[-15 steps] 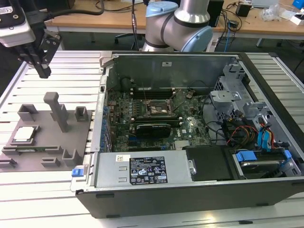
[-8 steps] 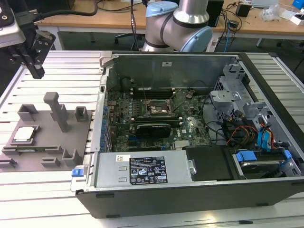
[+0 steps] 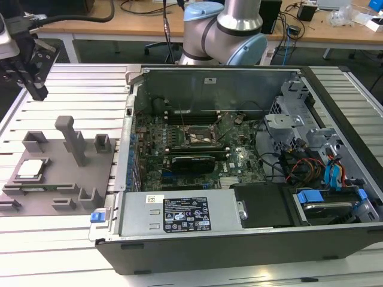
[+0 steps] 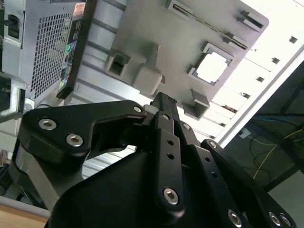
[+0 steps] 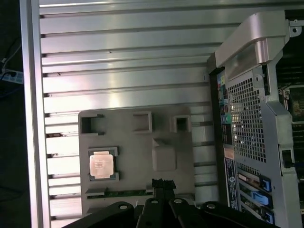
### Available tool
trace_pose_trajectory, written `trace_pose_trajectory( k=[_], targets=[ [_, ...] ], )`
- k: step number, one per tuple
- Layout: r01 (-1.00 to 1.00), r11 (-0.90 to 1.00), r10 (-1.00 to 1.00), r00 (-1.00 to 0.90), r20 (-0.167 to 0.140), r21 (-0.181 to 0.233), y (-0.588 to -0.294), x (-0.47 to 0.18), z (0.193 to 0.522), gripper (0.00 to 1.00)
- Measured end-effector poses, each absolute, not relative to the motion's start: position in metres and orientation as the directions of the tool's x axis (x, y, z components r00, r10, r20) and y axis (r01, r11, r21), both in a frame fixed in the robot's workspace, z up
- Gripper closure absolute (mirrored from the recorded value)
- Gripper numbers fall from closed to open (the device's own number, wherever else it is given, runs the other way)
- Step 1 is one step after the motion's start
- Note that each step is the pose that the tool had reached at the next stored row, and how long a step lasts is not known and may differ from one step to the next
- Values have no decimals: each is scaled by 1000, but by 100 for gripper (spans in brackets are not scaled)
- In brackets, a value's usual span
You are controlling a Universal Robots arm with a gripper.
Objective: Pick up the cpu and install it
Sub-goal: 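Reach for the cpu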
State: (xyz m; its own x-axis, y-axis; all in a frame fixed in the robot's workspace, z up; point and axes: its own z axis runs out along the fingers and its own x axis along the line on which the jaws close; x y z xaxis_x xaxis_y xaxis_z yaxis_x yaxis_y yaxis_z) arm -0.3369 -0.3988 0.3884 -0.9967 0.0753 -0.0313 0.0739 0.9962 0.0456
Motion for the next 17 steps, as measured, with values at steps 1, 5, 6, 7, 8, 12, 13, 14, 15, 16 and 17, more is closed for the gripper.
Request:
trace_pose_trajectory(
  k=[1,5,6,7,8,12,13,14,15,16,17],
  targets=[
    [74,996,75,-997,-31,46,-399,-341,388,89],
    [74,996,75,-997,-31,46,-399,-350,387,89],
    [74,996,75,-997,-31,46,-399,-352,387,89],
    [74,996,75,-997,-31,46,-399,-354,387,89],
    [74,996,75,-997,-31,46,-399,-356,386,89],
    [74,996,75,-997,-31,46,-399,-366,385,89],
    [74,996,75,-997,-31,46,-399,-367,385,89],
    [74,996,75,-997,-31,46,-399,-369,385,89],
    [74,996,75,-997,-31,46,-399,-371,384,89],
    [74,996,75,-997,-31,46,-399,-373,384,89],
    [74,996,75,-997,-31,46,-399,-376,381,89]
  ],
)
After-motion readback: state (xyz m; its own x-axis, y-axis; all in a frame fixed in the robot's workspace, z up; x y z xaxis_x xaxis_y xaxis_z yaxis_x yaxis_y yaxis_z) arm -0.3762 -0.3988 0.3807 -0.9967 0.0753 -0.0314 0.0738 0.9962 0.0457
